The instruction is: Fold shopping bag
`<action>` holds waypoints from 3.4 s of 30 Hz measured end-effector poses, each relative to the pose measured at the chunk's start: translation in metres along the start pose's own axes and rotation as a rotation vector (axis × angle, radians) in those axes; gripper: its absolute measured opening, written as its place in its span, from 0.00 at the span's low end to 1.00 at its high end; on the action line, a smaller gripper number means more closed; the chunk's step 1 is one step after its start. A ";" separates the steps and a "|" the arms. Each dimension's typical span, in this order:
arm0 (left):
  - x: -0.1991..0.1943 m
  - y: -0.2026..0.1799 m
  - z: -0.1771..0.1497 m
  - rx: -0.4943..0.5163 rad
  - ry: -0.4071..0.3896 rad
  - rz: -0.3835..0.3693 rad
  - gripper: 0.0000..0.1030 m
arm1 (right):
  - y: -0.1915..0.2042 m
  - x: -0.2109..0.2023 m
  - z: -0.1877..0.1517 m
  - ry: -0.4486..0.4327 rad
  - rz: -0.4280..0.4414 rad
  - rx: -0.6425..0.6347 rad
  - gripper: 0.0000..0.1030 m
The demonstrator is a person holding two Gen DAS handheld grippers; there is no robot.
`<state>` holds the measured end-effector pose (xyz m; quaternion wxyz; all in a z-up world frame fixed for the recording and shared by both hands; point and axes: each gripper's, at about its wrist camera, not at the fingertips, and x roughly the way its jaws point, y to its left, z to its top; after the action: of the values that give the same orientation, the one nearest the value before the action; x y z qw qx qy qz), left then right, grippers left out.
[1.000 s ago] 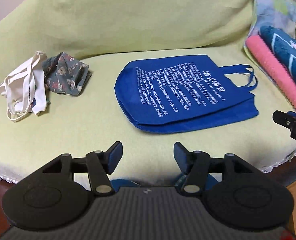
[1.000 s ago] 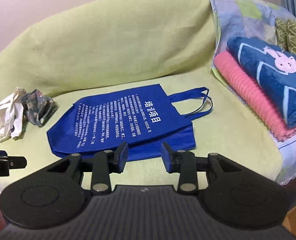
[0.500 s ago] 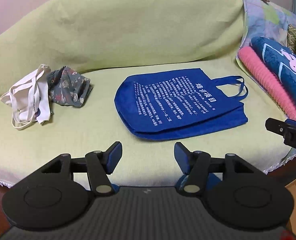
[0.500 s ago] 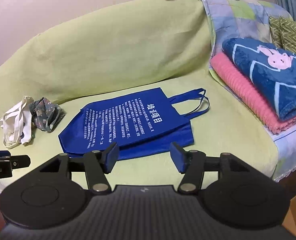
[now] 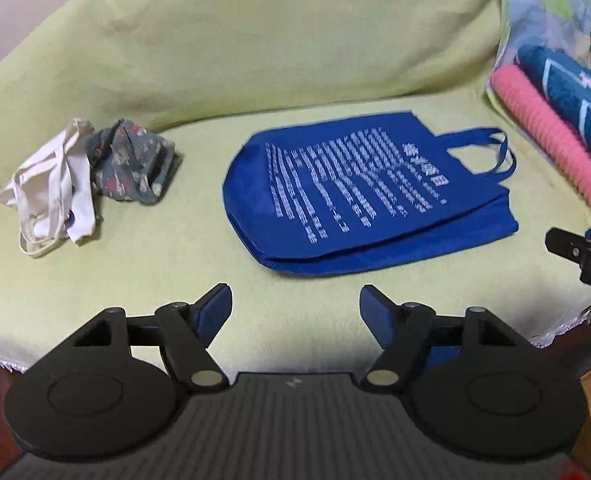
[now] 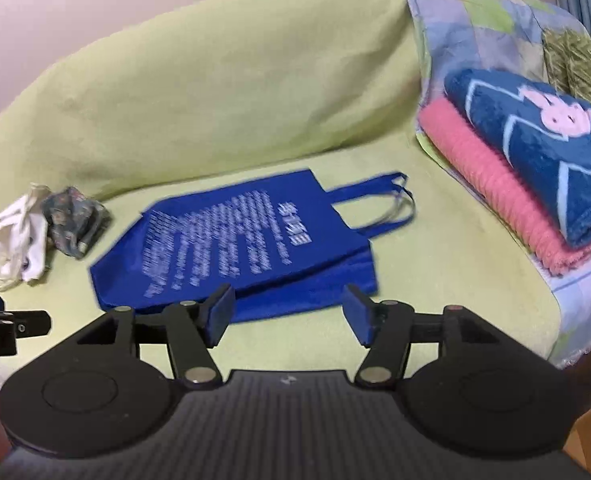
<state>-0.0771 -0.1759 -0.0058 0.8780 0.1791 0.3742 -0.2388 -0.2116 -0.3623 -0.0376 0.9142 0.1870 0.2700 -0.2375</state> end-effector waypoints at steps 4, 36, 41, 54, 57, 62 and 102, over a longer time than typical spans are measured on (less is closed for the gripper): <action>0.016 -0.010 0.005 0.001 0.018 -0.008 0.70 | -0.014 0.020 0.000 0.052 -0.024 0.003 0.55; 0.173 -0.139 0.045 0.749 -0.107 -0.242 0.60 | -0.099 0.120 -0.016 0.117 0.009 0.402 0.66; 0.186 -0.149 0.045 0.853 -0.097 -0.315 0.21 | -0.103 0.136 -0.022 0.100 0.113 0.500 0.41; 0.153 -0.133 0.032 0.939 -0.311 -0.302 0.00 | -0.107 0.165 -0.038 0.018 0.229 0.642 0.04; 0.150 -0.134 0.028 0.946 -0.323 -0.280 0.00 | -0.104 0.167 -0.036 0.012 0.232 0.634 0.04; 0.151 -0.138 0.032 0.925 -0.326 -0.273 0.00 | -0.100 0.170 -0.034 0.003 0.238 0.622 0.04; 0.168 -0.151 -0.004 1.065 -0.282 -0.318 0.09 | -0.095 0.189 -0.008 0.047 0.236 0.687 0.03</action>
<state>-0.0612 -0.3460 -0.1544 0.6614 0.5045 0.1041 -0.5451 -0.1256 -0.4986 -0.1744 0.8126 0.5186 0.1721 -0.2027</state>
